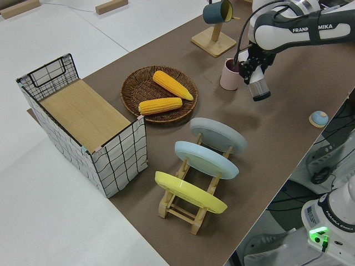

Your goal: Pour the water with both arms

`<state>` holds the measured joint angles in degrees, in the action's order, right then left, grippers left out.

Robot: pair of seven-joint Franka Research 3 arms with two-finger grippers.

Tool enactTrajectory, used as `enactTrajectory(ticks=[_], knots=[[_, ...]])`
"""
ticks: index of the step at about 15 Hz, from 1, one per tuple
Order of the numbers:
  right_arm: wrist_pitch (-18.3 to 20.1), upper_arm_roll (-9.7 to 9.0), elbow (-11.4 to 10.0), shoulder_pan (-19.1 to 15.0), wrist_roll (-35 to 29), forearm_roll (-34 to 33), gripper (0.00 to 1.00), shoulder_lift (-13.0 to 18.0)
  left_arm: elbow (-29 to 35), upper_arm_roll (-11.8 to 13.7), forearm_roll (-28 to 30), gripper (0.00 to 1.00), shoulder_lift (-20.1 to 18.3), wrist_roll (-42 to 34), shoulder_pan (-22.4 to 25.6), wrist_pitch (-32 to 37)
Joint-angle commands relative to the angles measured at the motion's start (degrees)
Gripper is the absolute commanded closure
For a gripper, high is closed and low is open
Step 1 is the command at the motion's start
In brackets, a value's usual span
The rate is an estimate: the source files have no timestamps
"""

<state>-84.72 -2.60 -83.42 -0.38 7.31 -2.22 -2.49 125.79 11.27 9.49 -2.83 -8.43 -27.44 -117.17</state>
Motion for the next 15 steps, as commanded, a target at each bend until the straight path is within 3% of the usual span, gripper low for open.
enactTrajectory(ticks=[1,12,15], knots=[[0.52,-0.3,0.45,-0.5,0.33,0.73,0.013,0.03,-1.69,0.16,-0.09,1.0,-0.16,-0.01,0.28,1.94],[0.61,-0.3,0.45,-0.5,0.33,0.73,0.013,0.03,-1.78,0.51,-0.09,1.0,-0.16,0.69,0.28,2.73],[0.52,-0.3,0.45,-0.5,0.33,0.73,0.013,0.03,-1.86,0.42,-3.24,1.0,-0.25,2.36,0.19,3.87]])
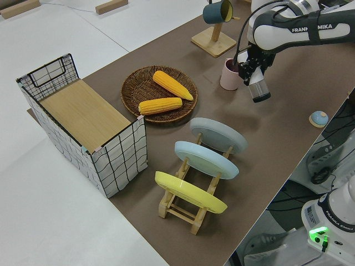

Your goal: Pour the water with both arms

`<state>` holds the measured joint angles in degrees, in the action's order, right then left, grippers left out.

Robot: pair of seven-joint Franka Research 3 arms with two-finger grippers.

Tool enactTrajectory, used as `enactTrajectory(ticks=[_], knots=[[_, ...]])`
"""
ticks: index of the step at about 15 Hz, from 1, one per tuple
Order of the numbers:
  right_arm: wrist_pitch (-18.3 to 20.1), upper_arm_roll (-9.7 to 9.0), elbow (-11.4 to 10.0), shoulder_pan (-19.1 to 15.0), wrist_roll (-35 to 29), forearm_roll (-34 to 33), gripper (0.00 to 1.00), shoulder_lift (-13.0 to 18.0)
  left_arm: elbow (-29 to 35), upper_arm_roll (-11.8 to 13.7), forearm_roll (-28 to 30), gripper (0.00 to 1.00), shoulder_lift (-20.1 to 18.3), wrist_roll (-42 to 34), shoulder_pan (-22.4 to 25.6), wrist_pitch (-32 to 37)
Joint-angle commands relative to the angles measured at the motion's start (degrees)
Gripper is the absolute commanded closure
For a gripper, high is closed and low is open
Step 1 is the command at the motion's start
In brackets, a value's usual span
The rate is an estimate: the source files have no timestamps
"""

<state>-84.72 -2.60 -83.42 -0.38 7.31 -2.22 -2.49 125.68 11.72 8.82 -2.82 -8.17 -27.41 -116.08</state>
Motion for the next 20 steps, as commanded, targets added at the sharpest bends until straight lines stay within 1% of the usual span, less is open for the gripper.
enactTrajectory(ticks=[1,20], knots=[[0.61,-0.3,0.45,-0.5,0.33,0.73,0.013,0.03,-1.75,-0.03,-2.58,1.0,-0.25,2.19,0.16,2.87],[0.52,-0.3,0.45,-0.5,0.33,0.73,0.013,0.03,-2.98,0.06,-2.58,1.0,0.28,2.19,0.07,3.75]])
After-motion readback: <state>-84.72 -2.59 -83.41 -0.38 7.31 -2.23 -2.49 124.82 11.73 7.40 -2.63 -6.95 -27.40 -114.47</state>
